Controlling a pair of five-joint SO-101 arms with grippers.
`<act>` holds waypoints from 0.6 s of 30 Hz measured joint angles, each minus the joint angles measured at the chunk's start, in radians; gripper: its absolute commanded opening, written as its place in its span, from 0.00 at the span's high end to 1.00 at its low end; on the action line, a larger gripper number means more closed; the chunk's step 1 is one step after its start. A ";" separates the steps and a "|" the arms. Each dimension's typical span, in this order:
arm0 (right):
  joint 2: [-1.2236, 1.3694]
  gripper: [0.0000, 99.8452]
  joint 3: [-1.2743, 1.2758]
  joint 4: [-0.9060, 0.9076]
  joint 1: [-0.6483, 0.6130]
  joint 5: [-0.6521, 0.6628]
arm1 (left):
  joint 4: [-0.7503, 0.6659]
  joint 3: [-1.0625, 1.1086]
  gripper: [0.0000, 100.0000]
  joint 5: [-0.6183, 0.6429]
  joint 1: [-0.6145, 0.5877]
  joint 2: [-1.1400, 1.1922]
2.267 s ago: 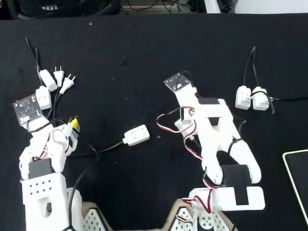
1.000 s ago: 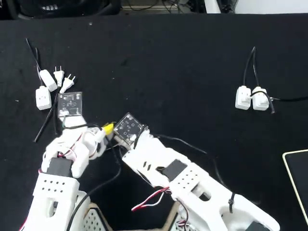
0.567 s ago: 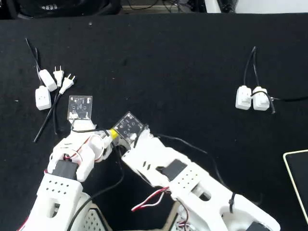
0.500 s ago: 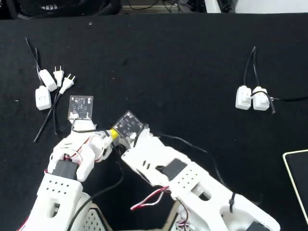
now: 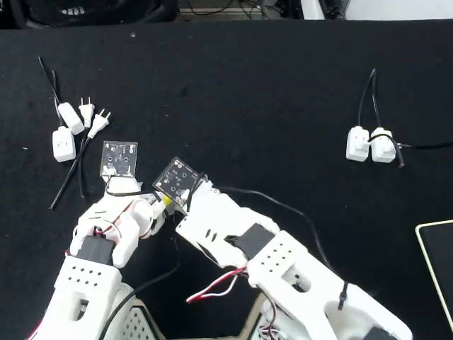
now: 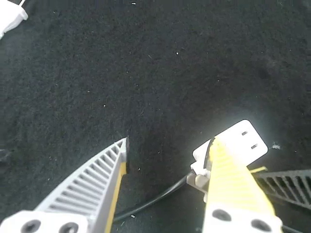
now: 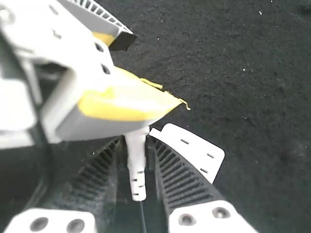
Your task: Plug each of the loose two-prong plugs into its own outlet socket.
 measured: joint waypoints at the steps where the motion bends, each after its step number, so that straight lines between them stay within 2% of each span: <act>1: -0.017 0.99 0.000 0.014 0.000 0.000 | 0.000 0.000 0.73 0.000 0.002 0.002; 9: -0.255 0.99 0.000 0.150 0.000 0.000 | -0.002 0.000 0.73 0.000 -0.003 0.002; 18: -0.292 0.99 0.014 0.178 0.020 0.000 | -0.002 0.000 0.73 0.000 -0.003 0.006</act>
